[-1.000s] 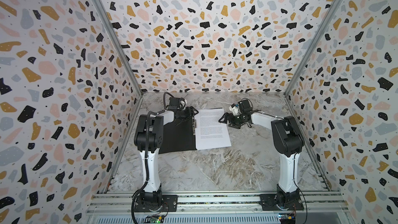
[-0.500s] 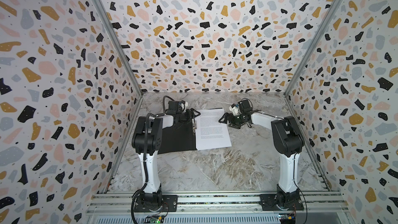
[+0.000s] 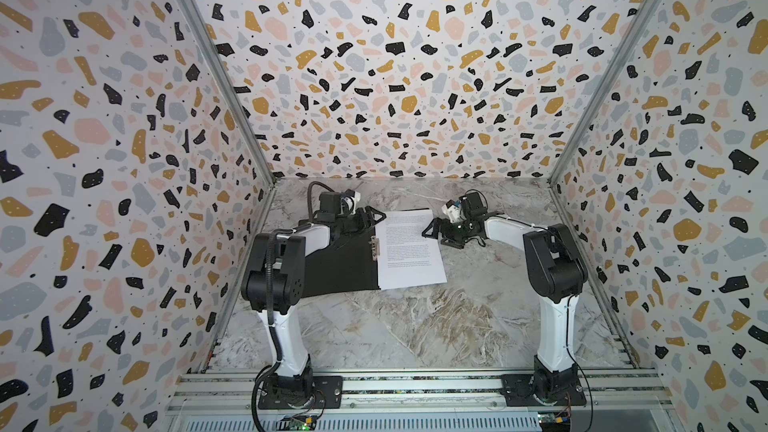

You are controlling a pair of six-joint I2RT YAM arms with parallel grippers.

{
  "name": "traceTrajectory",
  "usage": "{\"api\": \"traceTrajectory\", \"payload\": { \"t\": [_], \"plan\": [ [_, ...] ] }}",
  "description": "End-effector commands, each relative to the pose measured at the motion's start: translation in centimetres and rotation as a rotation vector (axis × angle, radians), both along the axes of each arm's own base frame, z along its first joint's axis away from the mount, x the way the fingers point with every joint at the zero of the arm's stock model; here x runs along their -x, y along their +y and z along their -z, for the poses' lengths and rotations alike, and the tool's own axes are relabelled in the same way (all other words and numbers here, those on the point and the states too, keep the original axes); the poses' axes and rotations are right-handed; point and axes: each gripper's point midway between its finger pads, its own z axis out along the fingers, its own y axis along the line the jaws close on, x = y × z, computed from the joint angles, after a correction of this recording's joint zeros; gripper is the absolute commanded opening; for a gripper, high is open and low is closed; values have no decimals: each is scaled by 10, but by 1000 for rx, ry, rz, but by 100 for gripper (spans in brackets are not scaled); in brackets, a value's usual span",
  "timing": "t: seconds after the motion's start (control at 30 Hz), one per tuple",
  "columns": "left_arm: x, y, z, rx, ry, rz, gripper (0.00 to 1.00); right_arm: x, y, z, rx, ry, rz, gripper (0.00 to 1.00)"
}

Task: Put the files into the folder
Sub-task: 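Reach the right gripper to the clipboard's metal clip while the left holds the sheets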

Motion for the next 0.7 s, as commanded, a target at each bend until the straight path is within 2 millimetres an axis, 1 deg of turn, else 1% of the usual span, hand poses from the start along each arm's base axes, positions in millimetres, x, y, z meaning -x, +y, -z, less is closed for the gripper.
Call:
{"api": "traceTrajectory", "payload": {
  "t": [0.0,0.1,0.2,0.27,0.33,0.4,0.47,0.53,0.67],
  "plan": [
    [10,-13,-18,16,-59,41,75,7,-1,11,36,42,-10,97],
    [19,-17,-14,7,-50,53,75,7,0,9,39,40,-12,96],
    [22,-10,-12,-12,-51,26,75,7,4,0,62,20,-18,96],
    [20,0,-18,-34,-57,-7,75,9,9,-11,58,17,-22,94],
    [15,14,-30,-67,-86,-55,74,12,16,-22,57,11,-13,93],
    [14,25,-39,-82,-102,-90,75,16,21,-28,50,18,-2,92],
    [14,27,-42,-70,-103,-97,74,19,27,-32,25,34,5,89],
    [17,29,-37,-77,-80,-97,74,23,35,-38,0,42,13,86],
    [14,41,-28,-72,-58,-150,72,32,64,-57,-74,45,-13,81]
  ]
}}
